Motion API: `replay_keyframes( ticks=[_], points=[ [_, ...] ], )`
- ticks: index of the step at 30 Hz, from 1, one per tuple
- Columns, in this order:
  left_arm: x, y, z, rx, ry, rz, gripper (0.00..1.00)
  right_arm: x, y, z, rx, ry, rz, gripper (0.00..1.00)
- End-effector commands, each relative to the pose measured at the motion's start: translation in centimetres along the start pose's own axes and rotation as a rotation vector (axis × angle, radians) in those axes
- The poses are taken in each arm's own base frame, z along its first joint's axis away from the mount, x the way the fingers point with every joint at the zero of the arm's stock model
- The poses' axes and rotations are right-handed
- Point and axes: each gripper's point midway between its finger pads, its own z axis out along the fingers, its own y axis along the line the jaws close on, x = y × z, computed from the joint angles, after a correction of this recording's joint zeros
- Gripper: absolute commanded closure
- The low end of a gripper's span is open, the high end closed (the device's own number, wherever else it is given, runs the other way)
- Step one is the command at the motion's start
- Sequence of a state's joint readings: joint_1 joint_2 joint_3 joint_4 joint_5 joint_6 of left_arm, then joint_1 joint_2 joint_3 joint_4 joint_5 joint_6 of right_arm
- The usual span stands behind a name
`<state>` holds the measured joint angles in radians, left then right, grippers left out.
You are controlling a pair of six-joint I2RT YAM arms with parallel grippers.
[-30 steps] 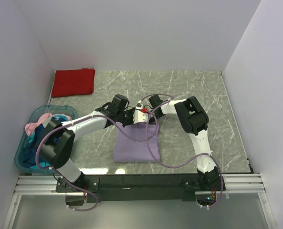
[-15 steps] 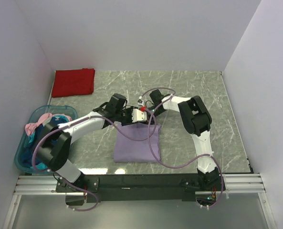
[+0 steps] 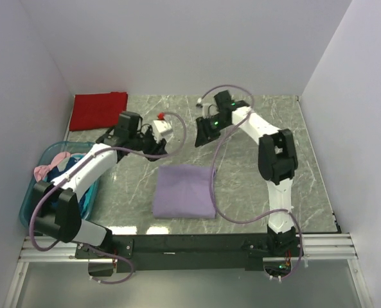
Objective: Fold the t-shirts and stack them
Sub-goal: Fold the tshirt
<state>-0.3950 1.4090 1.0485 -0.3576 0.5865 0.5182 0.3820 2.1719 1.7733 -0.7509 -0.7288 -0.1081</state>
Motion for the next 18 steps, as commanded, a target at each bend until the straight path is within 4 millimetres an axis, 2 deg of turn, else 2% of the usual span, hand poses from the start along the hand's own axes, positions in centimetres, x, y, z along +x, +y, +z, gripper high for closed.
replay_keyframes(
  ticks=[1, 2, 3, 5, 6, 8, 9, 11, 12, 15, 16, 18],
  points=[
    [-0.3, -0.5, -1.1, 0.092, -0.029, -0.319, 0.51, -1.8, -0.6, -7.0, 0.090, -0.077, -0.041, 0.51],
    [0.4, 0.5, -1.2, 0.077, -0.027, -0.386, 0.51, -1.7, 0.0, -7.8, 0.080, -0.085, -0.049, 0.48],
    [0.9, 0.5, -1.1, 0.082, -0.024, -0.477, 0.49, -0.3, 0.0, -7.7, 0.070, -0.060, -0.025, 0.47],
    [2.1, 1.5, -0.5, 0.069, -0.017, -0.563, 0.48, 0.6, 0.9, -8.3, 0.059, -0.062, -0.029, 0.46],
    [2.5, 1.4, -0.3, 0.071, -0.015, -0.633, 0.48, 2.4, 0.8, -7.7, 0.045, -0.035, 0.009, 0.46],
    [3.7, 2.3, 0.4, 0.057, -0.007, -0.694, 0.48, 3.0, 1.6, -7.6, 0.018, -0.043, 0.037, 0.46],
    [4.2, 2.2, 0.8, 0.050, 0.004, -0.771, 0.48, 4.4, 1.5, -7.0, 0.005, -0.020, 0.072, 0.46],
    [5.5, 2.9, 1.3, 0.024, 0.026, -0.823, 0.48, 5.1, 1.4, -6.6, 0.000, -0.022, 0.101, 0.46],
    [6.2, 2.9, 1.5, 0.015, 0.039, -0.860, 0.48, 6.3, 1.1, -6.0, 0.001, -0.004, 0.129, 0.46],
    [7.9, 3.1, 2.2, -0.005, 0.077, -0.922, 0.48, 7.6, 0.7, -5.1, -0.003, 0.004, 0.173, 0.44],
    [8.3, 3.2, 2.3, -0.009, 0.086, -0.933, 0.48, 7.7, 0.6, -4.8, -0.009, 0.004, 0.179, 0.39],
    [9.0, 2.9, 2.6, -0.004, 0.106, -0.959, 0.47, 8.6, 0.5, -4.2, -0.016, 0.019, 0.213, 0.38]
  ],
)
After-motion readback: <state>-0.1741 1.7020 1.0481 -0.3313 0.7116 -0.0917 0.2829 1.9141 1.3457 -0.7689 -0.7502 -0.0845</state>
